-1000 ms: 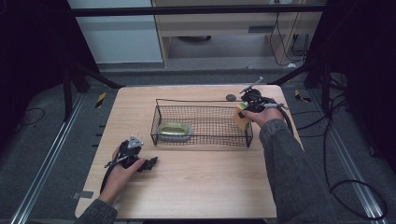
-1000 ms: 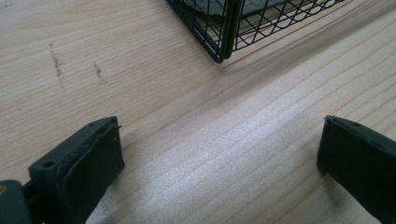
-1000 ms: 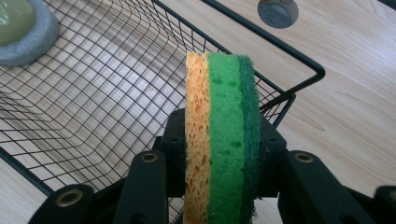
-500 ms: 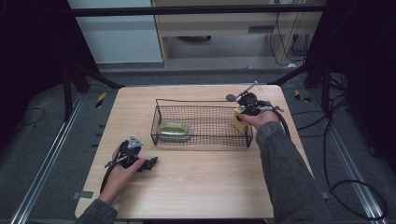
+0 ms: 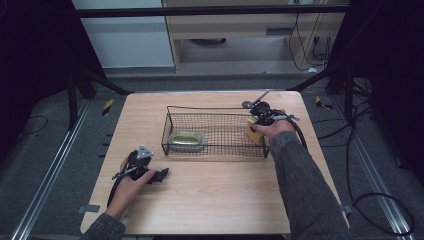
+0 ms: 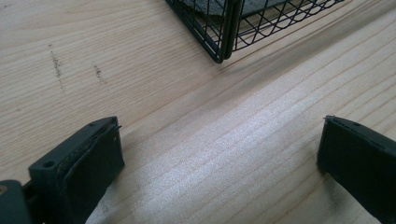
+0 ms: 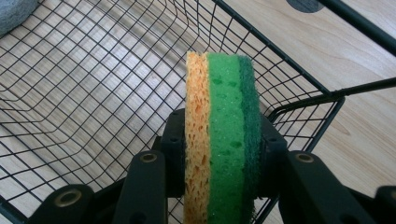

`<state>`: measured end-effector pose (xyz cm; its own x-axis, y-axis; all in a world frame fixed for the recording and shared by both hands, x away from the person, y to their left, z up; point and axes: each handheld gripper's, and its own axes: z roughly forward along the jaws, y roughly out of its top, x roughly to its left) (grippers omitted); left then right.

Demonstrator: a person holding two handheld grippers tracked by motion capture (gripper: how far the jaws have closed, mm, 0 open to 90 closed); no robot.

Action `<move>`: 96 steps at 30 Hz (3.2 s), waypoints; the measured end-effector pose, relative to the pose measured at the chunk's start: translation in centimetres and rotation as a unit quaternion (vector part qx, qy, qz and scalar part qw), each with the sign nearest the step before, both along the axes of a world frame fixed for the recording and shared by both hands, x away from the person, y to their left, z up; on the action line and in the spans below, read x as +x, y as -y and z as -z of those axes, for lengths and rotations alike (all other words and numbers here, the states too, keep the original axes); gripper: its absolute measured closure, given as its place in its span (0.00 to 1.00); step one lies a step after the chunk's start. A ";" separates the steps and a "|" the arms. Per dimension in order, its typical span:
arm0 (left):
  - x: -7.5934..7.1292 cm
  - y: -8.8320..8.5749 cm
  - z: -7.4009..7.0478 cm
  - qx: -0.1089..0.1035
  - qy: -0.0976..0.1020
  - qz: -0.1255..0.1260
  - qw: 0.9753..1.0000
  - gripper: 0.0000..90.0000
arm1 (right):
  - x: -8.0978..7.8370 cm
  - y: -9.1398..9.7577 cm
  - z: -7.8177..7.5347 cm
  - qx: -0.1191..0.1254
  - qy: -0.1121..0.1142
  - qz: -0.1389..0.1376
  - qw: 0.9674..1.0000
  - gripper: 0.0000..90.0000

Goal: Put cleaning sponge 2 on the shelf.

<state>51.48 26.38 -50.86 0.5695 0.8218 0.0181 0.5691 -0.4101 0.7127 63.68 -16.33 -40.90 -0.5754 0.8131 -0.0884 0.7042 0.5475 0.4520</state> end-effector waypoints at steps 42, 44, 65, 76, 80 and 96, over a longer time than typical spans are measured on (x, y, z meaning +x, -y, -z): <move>0.0 0.0 0.0 -0.001 0.000 -0.002 1.000 0.00 | -2.3 -2.2 -2.4 0.023 0.008 -0.037 0.999 0.70; 0.0 0.0 0.0 0.000 0.000 -0.001 1.000 0.00 | -2.3 -2.6 -2.3 0.023 0.007 -0.040 0.999 0.68; 0.0 0.1 0.0 -0.001 0.000 -0.001 1.000 0.00 | -3.0 -3.4 -2.5 0.036 0.015 -0.038 0.999 0.40; 0.1 0.0 0.0 0.002 0.000 0.000 1.000 0.00 | -4.4 1.0 -2.9 0.063 0.067 0.027 0.995 0.14; 0.1 0.1 0.0 0.001 -0.001 0.000 1.000 0.00 | -5.4 3.2 -2.8 0.077 0.092 0.063 0.991 0.09; 0.1 0.1 0.0 0.002 -0.001 -0.001 1.000 0.00 | -10.0 9.6 1.7 0.099 0.110 0.149 0.978 0.11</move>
